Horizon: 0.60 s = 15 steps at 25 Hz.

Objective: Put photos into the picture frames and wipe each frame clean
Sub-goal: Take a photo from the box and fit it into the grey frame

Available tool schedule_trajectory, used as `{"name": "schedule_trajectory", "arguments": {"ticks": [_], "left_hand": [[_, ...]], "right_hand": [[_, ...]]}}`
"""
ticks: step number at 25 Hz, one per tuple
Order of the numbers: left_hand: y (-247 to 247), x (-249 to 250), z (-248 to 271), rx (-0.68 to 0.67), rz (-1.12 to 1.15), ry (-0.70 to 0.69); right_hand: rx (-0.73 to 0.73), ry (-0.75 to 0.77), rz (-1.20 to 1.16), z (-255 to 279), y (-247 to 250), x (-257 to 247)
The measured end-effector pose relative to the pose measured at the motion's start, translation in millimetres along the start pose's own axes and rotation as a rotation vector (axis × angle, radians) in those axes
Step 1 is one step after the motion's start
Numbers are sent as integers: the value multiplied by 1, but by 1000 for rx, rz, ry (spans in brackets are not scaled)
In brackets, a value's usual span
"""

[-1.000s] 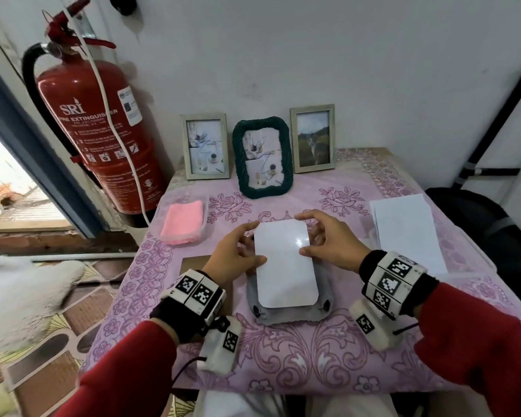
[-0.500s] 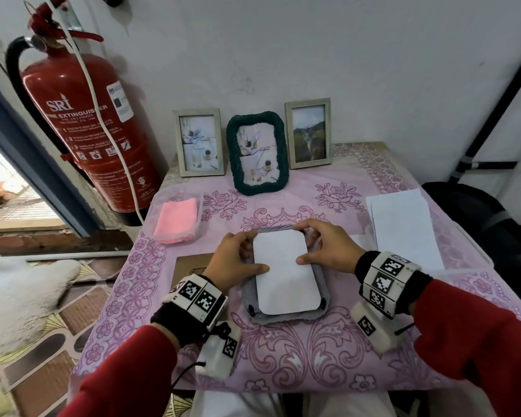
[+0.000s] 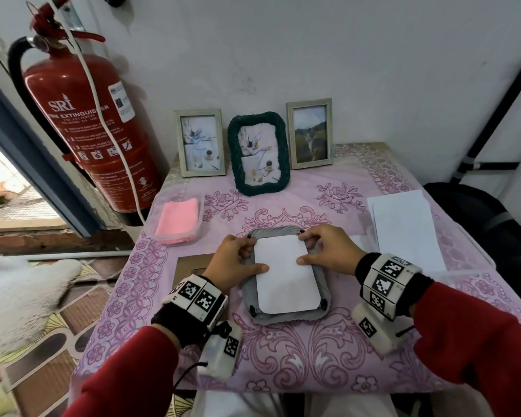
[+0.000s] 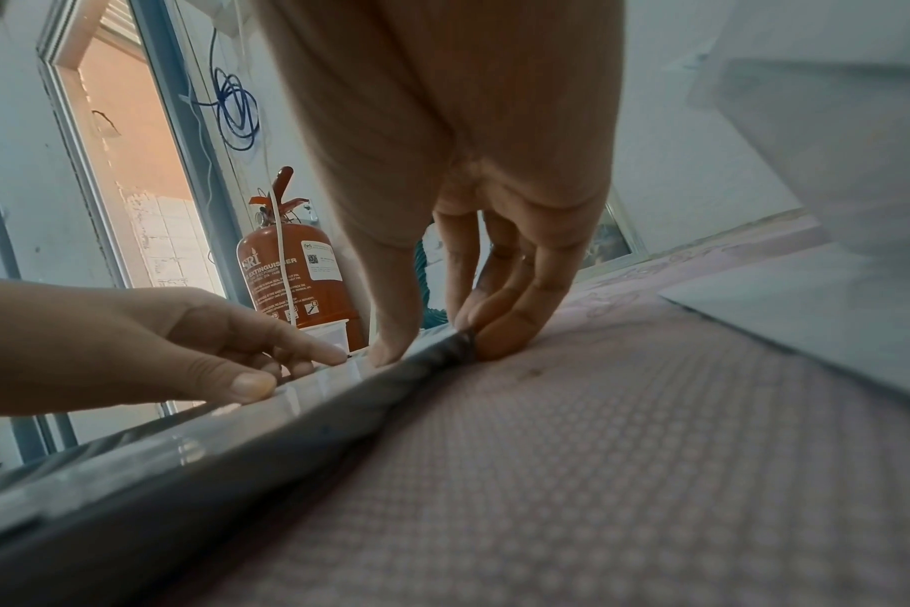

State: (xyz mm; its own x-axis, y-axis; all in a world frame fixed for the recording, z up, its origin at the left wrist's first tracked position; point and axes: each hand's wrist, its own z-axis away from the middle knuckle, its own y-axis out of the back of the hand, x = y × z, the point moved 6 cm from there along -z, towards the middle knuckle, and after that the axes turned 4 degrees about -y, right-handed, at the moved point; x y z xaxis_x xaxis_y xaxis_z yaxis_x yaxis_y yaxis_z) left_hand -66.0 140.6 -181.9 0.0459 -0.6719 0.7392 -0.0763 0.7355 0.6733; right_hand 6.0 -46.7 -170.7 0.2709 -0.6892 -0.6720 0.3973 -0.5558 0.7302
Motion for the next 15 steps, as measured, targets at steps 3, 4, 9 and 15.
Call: {"name": "schedule_trajectory", "arguments": {"ticks": [3, 4, 9, 15], "left_hand": [[0, -1, 0, -3, 7, 7], [-1, -1, 1, -5, 9, 8], [-1, 0, 2, -3, 13, 9], [3, 1, 3, 19, 27, 29]], "right_hand": [[-3, 7, 25, 1, 0, -1], [-6, 9, 35, 2, 0, -1], [-15, 26, 57, 6, 1, -3], [-4, 25, 38, 8, 4, -4]]}}
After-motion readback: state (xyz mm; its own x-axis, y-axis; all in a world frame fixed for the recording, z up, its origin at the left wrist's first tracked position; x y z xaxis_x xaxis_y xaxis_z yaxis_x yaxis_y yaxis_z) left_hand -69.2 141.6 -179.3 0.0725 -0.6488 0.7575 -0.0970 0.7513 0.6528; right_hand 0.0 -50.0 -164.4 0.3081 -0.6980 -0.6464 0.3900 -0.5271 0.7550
